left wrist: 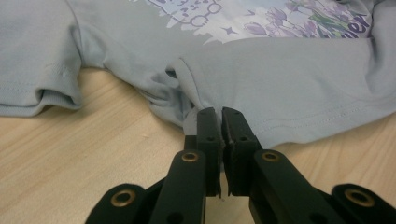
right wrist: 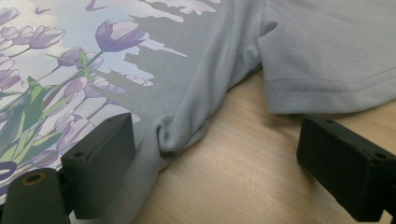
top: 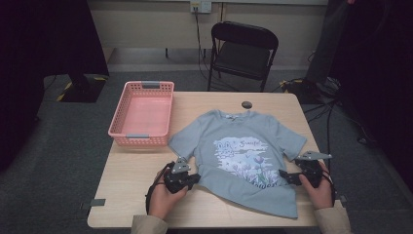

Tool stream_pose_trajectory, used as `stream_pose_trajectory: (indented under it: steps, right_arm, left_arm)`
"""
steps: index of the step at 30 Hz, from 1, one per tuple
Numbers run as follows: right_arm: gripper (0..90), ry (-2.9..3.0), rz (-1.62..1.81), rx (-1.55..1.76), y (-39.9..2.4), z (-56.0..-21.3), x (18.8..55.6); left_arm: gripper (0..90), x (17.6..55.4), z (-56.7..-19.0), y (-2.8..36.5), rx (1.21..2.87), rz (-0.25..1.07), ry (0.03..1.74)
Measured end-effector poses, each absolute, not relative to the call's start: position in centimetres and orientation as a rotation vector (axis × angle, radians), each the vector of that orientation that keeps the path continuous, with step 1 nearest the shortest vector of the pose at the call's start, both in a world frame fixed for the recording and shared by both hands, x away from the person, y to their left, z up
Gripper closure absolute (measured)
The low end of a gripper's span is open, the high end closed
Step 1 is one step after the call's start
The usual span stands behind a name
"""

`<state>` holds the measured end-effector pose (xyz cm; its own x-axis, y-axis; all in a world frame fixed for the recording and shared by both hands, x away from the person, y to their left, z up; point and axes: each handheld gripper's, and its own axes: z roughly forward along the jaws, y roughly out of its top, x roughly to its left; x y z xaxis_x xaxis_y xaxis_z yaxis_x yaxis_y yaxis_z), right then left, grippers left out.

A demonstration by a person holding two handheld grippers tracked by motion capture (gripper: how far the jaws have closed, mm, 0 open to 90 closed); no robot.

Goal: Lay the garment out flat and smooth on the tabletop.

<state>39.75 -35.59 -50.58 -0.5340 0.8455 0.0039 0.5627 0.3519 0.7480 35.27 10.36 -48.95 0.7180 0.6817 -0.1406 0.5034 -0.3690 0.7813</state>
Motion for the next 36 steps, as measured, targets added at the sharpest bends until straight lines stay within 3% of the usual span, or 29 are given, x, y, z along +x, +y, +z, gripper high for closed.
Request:
stream_pose_trajectory:
  steps: [36]
  right_arm:
    - [10.6,2.237,1.009,1.234,-35.6,-50.6,39.7]
  left_arm:
    - [86.7,32.7,-49.2,11.6,2.089,0.211,0.896]
